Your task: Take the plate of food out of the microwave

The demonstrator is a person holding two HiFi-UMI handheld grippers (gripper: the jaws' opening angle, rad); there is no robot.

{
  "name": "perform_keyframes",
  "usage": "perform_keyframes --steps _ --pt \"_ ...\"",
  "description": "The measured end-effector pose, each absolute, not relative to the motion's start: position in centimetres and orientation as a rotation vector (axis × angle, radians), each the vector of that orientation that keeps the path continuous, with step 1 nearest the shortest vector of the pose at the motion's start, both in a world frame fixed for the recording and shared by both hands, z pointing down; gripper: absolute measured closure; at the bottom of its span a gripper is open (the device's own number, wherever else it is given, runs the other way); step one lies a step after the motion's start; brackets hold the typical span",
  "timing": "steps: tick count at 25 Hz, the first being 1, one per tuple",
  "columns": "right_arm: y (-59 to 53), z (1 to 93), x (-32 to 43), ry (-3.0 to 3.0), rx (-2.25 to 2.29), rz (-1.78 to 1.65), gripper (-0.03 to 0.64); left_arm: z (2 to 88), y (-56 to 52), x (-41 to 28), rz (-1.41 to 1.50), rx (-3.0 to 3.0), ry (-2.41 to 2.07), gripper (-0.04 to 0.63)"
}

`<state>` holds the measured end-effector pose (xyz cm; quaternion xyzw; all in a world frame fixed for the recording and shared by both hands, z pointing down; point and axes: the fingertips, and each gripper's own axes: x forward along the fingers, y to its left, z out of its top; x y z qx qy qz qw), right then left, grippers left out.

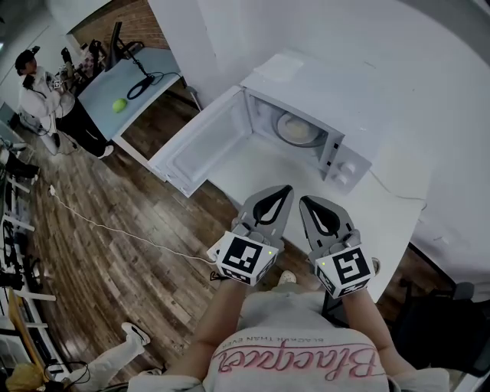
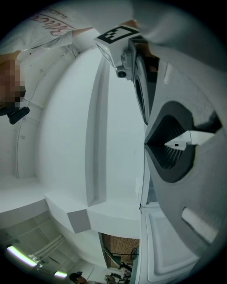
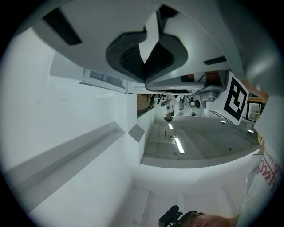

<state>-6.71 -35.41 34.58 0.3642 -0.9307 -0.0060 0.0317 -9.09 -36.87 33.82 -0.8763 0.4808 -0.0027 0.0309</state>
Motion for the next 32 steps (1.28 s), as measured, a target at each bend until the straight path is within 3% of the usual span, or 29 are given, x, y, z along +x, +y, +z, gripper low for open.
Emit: perform_keyframes --steps 32 --pt "-42.1 38.3 -5.3 -2.784 1.177 0.091 0.606 37.3 -44.0 -7.9 -0.002 -2.817 1.388 0.589"
